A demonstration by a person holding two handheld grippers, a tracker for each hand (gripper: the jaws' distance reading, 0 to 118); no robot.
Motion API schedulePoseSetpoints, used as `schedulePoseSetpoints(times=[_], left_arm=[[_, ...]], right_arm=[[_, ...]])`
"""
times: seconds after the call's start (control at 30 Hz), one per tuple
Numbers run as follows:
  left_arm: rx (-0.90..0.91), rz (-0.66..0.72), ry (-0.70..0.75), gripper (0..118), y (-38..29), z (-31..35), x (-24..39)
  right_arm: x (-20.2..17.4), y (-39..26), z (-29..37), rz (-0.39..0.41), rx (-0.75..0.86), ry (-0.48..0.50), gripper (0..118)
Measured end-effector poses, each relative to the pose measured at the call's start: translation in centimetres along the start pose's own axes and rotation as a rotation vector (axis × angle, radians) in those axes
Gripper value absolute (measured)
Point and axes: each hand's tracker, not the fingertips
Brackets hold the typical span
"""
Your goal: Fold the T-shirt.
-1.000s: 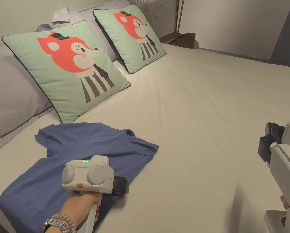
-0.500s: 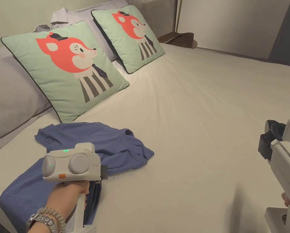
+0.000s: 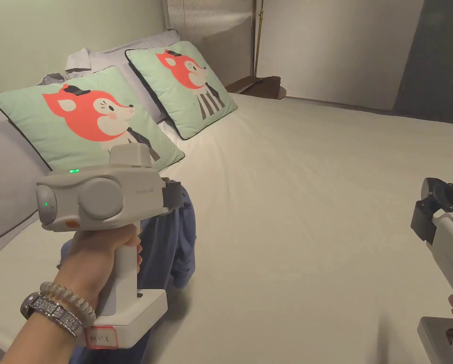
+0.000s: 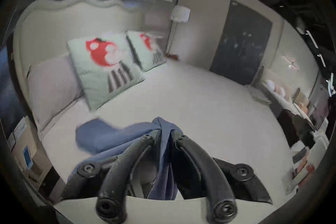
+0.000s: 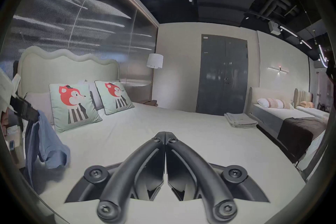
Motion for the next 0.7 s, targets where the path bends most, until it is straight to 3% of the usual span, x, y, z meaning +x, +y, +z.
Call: schedulePoseSetpoints(times=[0.37, 0.5, 0.7], left_arm=[[0.05, -0.195, -0.508, 7, -0.8, -1.6, 22.4], [-0.026, -0.257, -0.655, 7, -4.7, -4.0, 30.0], [-0.245, -0.302, -0.747, 7, -12.9, -8.4, 37.2]], right_arm=[[10.9, 1.9, 8.2, 0.01, 0.068, -0.223, 0], [15.6, 0.7, 10.8, 0.021, 0.057, -0.315, 0], [19.7, -0.7, 15.0, 0.025, 0.019, -0.412, 0]])
